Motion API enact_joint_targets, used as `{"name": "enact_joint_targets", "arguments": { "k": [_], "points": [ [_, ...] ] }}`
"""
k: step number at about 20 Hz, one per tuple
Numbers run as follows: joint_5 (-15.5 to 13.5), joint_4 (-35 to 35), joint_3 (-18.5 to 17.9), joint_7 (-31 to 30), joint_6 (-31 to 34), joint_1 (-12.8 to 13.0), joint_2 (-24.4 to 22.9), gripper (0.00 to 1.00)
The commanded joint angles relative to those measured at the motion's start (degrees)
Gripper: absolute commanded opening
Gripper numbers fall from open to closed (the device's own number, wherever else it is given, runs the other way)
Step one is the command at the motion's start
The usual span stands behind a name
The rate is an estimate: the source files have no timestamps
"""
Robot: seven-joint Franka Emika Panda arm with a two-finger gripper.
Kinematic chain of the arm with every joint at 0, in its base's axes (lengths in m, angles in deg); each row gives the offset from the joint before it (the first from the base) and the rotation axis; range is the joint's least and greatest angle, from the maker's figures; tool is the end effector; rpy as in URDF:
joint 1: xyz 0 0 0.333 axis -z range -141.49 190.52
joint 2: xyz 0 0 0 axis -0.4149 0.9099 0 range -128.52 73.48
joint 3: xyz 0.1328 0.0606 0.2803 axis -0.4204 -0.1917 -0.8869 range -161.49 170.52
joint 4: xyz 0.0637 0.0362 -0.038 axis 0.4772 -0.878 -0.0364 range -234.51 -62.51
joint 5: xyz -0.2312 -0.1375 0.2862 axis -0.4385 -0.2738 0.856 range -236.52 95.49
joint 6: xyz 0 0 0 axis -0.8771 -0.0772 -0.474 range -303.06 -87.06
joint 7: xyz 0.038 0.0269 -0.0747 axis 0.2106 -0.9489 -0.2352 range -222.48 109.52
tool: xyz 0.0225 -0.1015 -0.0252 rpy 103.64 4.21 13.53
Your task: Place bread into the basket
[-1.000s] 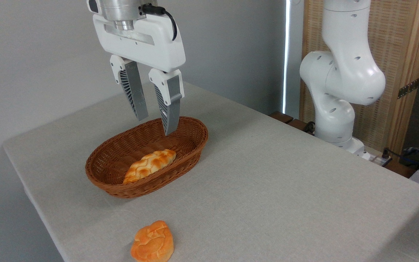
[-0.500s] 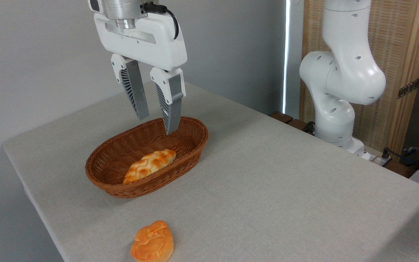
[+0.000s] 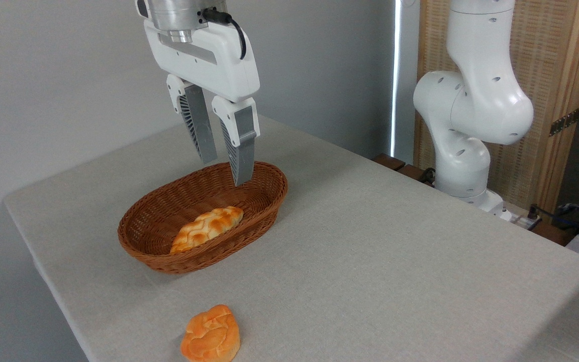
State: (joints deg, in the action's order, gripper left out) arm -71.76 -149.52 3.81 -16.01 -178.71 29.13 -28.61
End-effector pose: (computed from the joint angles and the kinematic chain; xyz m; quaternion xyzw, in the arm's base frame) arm 0.5483 -0.0396 0.6277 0.9259 -0.3776 0.0095 0.0084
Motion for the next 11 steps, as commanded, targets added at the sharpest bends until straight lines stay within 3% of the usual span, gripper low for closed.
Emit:
{"name": "enact_joint_targets", "arguments": {
  "k": [1,11],
  "points": [
    [-0.26,-1.1,0.35,0.4,1.44,-0.66,-1.55,1.0],
    [-0.26,-1.1,0.35,0.84,2.76,-0.75,-1.46,1.0]
  ]
}}
